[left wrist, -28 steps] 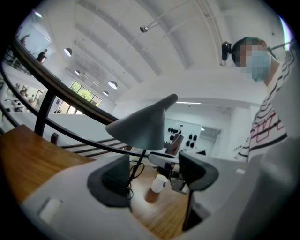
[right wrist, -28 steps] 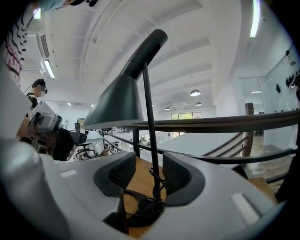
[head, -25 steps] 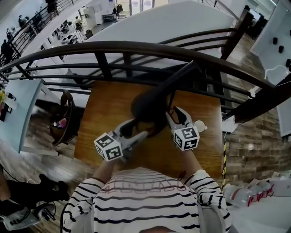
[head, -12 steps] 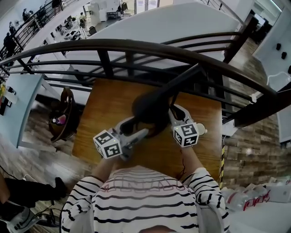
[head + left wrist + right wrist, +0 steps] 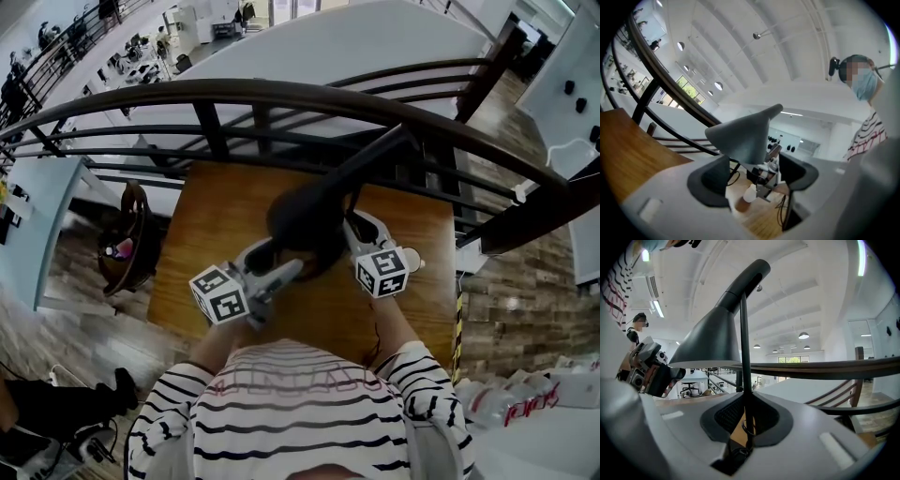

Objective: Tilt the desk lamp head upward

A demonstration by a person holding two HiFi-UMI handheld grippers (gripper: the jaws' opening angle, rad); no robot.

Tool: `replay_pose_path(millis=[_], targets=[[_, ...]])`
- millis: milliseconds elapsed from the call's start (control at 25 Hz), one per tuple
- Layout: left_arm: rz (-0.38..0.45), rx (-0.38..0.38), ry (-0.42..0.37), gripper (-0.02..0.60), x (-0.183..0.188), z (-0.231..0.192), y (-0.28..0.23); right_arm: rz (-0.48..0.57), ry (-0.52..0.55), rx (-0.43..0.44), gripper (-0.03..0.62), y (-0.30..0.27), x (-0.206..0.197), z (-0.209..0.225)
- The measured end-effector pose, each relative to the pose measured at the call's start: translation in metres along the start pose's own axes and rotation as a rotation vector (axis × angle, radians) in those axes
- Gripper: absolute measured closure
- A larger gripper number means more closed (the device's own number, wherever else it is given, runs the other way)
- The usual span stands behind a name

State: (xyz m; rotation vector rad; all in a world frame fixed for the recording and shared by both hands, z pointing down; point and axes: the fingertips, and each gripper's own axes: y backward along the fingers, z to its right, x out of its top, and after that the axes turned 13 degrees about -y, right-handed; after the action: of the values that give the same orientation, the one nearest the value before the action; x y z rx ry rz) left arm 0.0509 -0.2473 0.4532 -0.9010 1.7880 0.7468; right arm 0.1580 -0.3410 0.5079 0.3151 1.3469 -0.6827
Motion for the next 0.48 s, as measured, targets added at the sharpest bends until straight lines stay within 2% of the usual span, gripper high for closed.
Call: replay_pose_path(millis=[280, 480], targets=[[0.038, 0.021, 0.016, 0.264, 0.008, 0.000, 0.008, 0.004, -0.033, 0.003, 0.545, 0.001, -0.002, -0.001], [0.030, 0.051, -0.041, 0.264, 0.022, 0.002, 0.018, 0.005, -0.043, 0.008, 0.545, 0.001, -0.001, -0.001]])
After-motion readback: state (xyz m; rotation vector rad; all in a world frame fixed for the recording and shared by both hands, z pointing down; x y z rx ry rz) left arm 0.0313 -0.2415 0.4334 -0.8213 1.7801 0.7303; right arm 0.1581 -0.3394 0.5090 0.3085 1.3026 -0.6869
